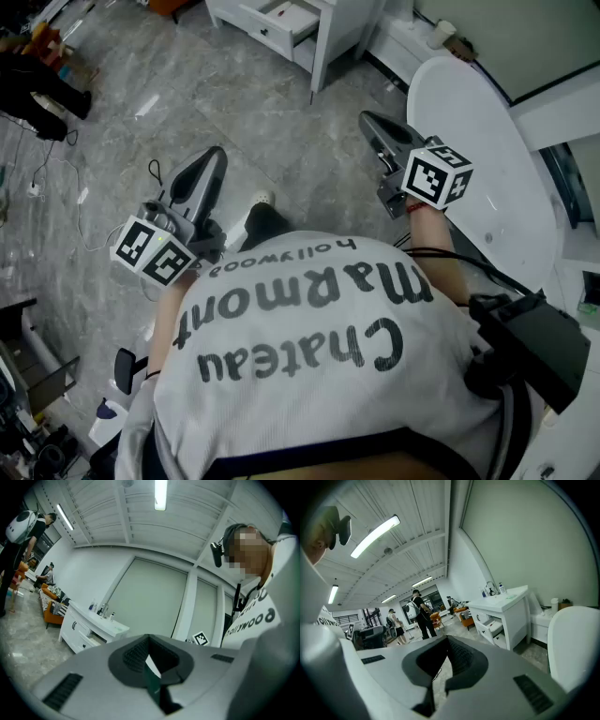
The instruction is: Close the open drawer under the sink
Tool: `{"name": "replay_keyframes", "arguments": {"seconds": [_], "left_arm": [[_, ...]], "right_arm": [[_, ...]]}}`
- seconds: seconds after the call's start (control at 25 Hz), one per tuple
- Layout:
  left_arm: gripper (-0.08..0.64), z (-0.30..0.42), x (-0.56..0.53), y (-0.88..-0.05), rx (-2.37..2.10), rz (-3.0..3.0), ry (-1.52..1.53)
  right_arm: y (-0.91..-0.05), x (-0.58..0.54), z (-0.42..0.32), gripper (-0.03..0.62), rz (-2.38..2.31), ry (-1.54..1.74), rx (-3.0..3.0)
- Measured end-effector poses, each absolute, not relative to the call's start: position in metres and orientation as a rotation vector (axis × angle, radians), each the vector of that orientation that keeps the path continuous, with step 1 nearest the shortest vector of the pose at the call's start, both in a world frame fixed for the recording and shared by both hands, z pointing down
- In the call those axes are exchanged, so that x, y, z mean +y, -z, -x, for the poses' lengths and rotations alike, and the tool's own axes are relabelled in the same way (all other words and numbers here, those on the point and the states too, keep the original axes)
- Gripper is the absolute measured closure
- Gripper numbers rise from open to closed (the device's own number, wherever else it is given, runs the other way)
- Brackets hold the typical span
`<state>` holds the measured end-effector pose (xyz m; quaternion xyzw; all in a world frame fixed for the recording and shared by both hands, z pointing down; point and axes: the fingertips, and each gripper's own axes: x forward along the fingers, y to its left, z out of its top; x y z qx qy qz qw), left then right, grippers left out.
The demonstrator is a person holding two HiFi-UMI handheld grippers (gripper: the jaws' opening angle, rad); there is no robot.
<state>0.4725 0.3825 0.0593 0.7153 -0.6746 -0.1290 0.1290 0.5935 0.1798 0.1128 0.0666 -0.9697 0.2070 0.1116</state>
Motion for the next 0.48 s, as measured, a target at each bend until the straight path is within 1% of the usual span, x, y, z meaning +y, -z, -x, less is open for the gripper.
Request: {"name": "replay_keyframes", "arguments": {"seconds": [0.28,0.48], "left_arm": [[0.552,-0.4688,0.381,-0.0614,-1.976,-2.069,0.365],[0.552,-0.4623,0.3844,-0.0635,-2.003,-2.04,0.357]], "right_arm": [[-0.1132,0.1791,-0.591,0.58,-0.186,-0.591,-2.841],[-0.1109,0.1845,-0.5866,0.58,-0.136,-0.638,-2.864]]}}
